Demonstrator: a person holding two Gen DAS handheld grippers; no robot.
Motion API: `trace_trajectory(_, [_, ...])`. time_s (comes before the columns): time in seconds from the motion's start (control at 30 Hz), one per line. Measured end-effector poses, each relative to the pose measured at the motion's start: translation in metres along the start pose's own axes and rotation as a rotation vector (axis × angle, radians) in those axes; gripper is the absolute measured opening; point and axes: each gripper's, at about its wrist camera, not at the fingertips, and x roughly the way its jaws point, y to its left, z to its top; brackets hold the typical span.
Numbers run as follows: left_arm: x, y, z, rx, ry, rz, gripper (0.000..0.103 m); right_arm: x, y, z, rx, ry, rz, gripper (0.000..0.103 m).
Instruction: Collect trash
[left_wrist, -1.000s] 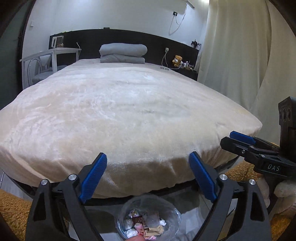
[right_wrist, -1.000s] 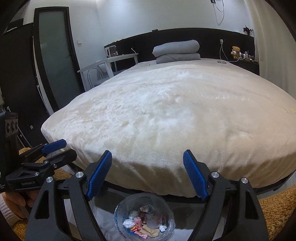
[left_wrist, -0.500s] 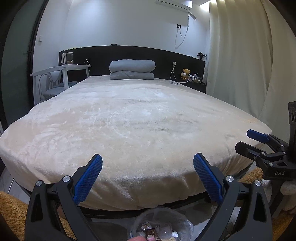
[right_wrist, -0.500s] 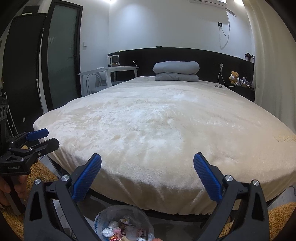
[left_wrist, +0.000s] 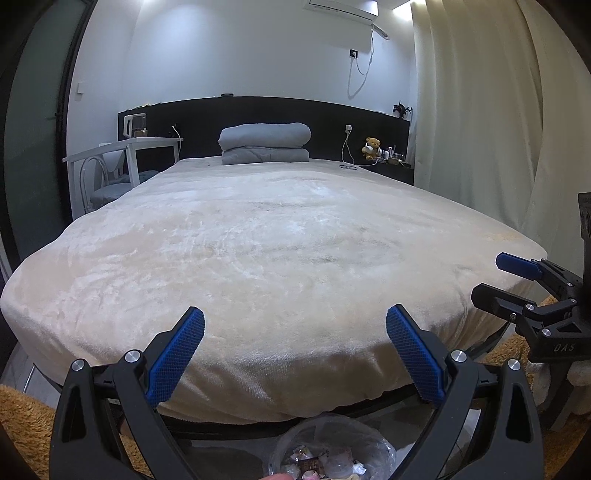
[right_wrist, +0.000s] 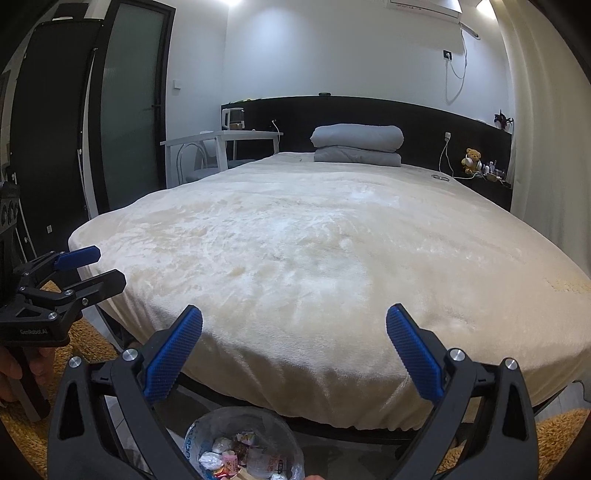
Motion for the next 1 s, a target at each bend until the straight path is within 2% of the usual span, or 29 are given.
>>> trace_trajectory(1.0, [0.0027,0.0011,-0.0021,0.002,0.013,-0.002,0.097,0.0006,0.0003,-0.0003,-0.009,0.004,-0.002,0.098])
